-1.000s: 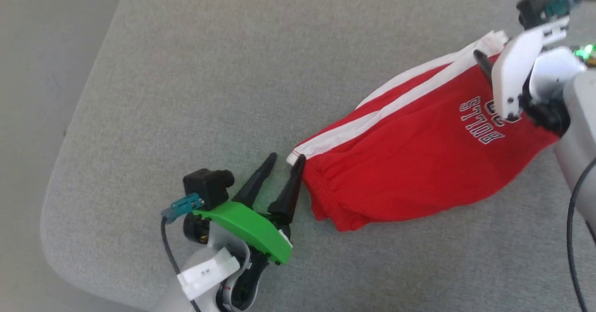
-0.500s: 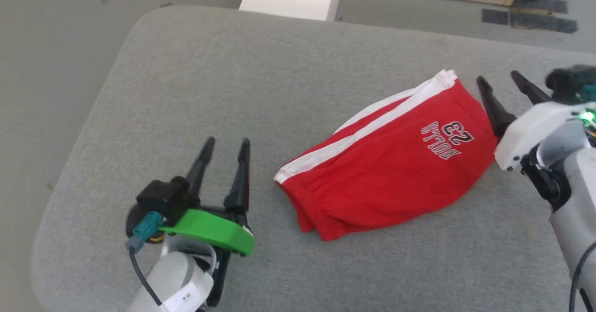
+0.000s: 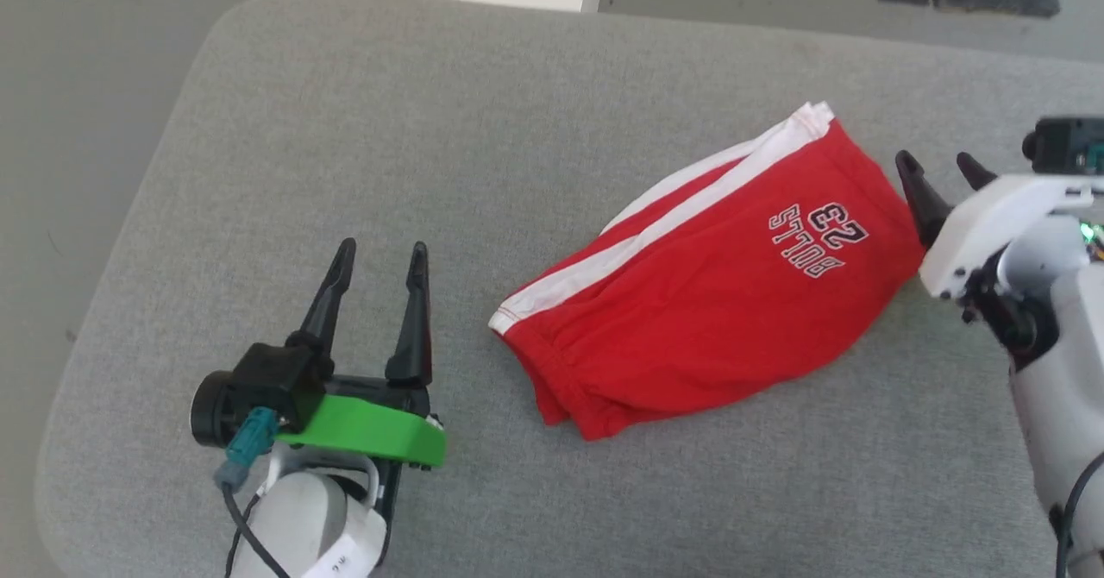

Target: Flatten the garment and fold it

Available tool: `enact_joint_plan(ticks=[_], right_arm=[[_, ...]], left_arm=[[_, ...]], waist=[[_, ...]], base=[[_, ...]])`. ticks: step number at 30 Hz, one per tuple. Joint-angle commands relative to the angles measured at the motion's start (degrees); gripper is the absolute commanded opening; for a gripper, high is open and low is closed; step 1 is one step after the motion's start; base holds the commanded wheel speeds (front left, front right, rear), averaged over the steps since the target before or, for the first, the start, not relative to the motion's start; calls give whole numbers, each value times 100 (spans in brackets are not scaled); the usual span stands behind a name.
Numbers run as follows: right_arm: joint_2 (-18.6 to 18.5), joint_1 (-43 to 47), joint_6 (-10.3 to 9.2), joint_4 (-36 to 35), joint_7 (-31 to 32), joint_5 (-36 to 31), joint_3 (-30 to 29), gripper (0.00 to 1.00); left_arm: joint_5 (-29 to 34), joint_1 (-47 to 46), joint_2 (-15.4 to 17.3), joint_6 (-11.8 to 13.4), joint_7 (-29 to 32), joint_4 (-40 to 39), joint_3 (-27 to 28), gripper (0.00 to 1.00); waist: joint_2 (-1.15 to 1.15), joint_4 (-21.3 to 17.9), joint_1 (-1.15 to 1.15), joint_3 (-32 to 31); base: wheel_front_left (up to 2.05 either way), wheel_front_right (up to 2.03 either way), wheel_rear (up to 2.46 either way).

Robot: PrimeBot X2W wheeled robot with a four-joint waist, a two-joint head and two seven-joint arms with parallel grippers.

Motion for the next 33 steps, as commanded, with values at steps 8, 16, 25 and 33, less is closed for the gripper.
enact_joint_plan(ticks=[8,16,25,33], right_arm=[[22,-852,-9,695,1214,-339,-155,100],[77,-1211,-9,1081,2184,-592,-85,100],[180,-1065,-9,993,3328,-295,272,0],[-126,-514,-9,272,2821,-9,103,0]], left_arm=[[-47,-67,-71,-84,-28,-100,177,100],[-224,-146,-73,22,-28,-141,90,100],[-254,-133,-74,83,-28,-133,98,100],[-187,-13,-74,88,-28,-97,162,100]], waist=[[0,238,0,472],[0,343,0,667],[0,317,0,638],[0,171,0,348]], base=[[0,0,0],[0,0,0],[0,0,0],[0,0,0]])
